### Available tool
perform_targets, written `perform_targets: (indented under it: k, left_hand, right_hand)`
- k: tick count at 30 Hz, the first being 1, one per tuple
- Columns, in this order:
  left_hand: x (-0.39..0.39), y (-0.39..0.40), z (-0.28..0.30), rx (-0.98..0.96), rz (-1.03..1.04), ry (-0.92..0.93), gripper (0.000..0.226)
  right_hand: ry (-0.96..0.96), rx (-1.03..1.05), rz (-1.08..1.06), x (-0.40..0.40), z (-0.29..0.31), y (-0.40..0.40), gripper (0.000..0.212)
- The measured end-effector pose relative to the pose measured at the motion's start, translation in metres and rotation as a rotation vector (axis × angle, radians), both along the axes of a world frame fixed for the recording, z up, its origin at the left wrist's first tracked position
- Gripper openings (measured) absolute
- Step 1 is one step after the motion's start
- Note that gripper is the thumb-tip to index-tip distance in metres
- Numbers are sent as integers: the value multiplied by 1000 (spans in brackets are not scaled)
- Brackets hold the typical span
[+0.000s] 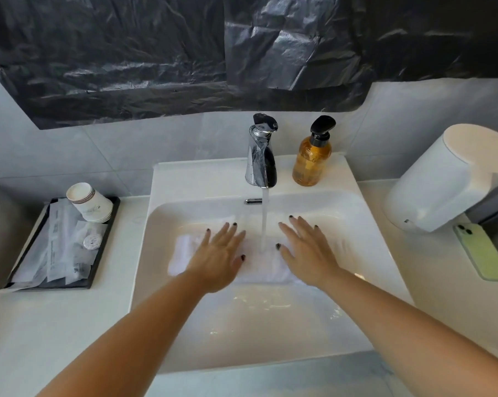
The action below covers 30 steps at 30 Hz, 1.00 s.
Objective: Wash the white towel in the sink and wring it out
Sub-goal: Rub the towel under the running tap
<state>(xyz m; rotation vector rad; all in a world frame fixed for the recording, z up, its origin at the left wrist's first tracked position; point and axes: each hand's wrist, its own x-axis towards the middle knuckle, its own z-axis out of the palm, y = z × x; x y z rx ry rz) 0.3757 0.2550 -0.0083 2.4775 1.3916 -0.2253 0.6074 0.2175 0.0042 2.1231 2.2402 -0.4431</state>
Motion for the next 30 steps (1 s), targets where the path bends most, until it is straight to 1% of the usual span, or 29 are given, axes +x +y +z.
perform_targets:
  k: [2, 3, 5, 8, 10, 16, 20, 22, 23, 25, 26, 28, 30]
  left_hand:
    - [7, -1, -16, -22, -81, 112, 82]
    - [10, -1, -22, -9, -92, 138, 81]
    - [11, -2, -29, 29, -70, 131, 76]
    - [13, -1, -39, 96, -42, 104, 68]
    - [14, 1, -45, 144, -32, 98, 64]
    - [19, 1, -40, 129, -44, 177, 72]
    - [18, 0, -38, 129, -44, 155, 70]
    - [13, 0, -36, 121, -63, 103, 76]
    - [9, -1, -34, 114, -91, 92, 83]
    - [3, -5, -33, 93, -149, 99, 98]
    - [0, -7, -34, 90, -157, 120, 100]
    - [-2, -10, -34, 119, -136, 102, 91]
    - [1, -12, -35, 179, -128, 34, 72]
  right_hand:
    - [-33, -92, 58, -14, -23, -5, 81]
    - [-48, -82, 73, -18, -35, -8, 84]
    - [-72, -11, 77, -20, -49, -10, 78]
    - [-88, 42, 90, -19, -58, -4, 69]
    - [-88, 56, 96, -19, -58, 1, 71]
    - [-82, 102, 124, -19, -64, 7, 72]
    - [-91, 87, 113, -21, -58, 4, 75]
    - [-89, 91, 155, -17, -55, 1, 79]
    - [-78, 112, 198, -13, -53, -2, 80]
    - [-81, 107, 311, -3, -51, -10, 84]
    - [-98, 83, 349, 2, -50, -14, 85]
    - [-104, 42, 337, 8, -47, -18, 88]
    - [-100, 20, 285, 6, -43, -16, 88]
